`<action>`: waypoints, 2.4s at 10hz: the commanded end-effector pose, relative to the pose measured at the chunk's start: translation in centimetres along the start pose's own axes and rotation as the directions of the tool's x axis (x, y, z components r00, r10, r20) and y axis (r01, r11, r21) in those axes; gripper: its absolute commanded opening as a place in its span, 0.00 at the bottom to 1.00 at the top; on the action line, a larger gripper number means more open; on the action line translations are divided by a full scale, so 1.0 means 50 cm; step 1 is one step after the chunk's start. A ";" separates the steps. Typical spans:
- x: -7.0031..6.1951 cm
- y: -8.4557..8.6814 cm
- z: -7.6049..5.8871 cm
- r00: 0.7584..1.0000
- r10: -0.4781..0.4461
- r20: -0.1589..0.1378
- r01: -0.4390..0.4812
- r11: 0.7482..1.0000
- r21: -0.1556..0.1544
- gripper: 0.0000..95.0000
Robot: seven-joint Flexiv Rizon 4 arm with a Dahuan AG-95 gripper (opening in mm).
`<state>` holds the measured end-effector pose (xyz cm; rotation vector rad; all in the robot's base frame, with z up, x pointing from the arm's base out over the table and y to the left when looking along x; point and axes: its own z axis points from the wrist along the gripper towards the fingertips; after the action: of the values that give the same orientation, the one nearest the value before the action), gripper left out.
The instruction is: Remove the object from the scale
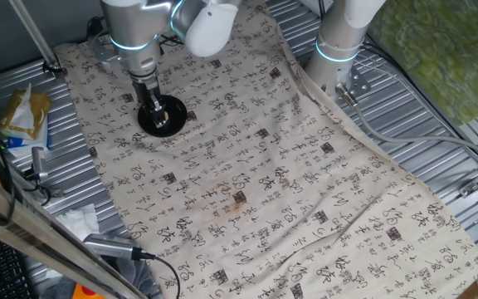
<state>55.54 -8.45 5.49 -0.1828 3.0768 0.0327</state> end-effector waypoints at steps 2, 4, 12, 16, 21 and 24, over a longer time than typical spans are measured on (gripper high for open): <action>0.000 0.000 0.000 1.000 -0.006 0.001 0.006 1.000 -0.004 0.60; 0.000 0.000 0.000 1.000 -0.005 0.000 0.005 1.000 0.000 0.60; 0.000 0.000 0.000 1.000 -0.011 -0.002 0.011 1.000 0.002 0.60; 0.000 0.000 0.000 0.998 -0.050 0.032 0.050 0.999 0.007 0.60; 0.000 0.000 0.000 0.992 -0.129 -0.007 0.129 0.992 -0.011 0.60; 0.000 0.000 0.000 0.989 -0.146 -0.007 0.146 0.989 -0.009 0.60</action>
<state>55.56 -8.48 5.46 -0.4088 3.0600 0.0406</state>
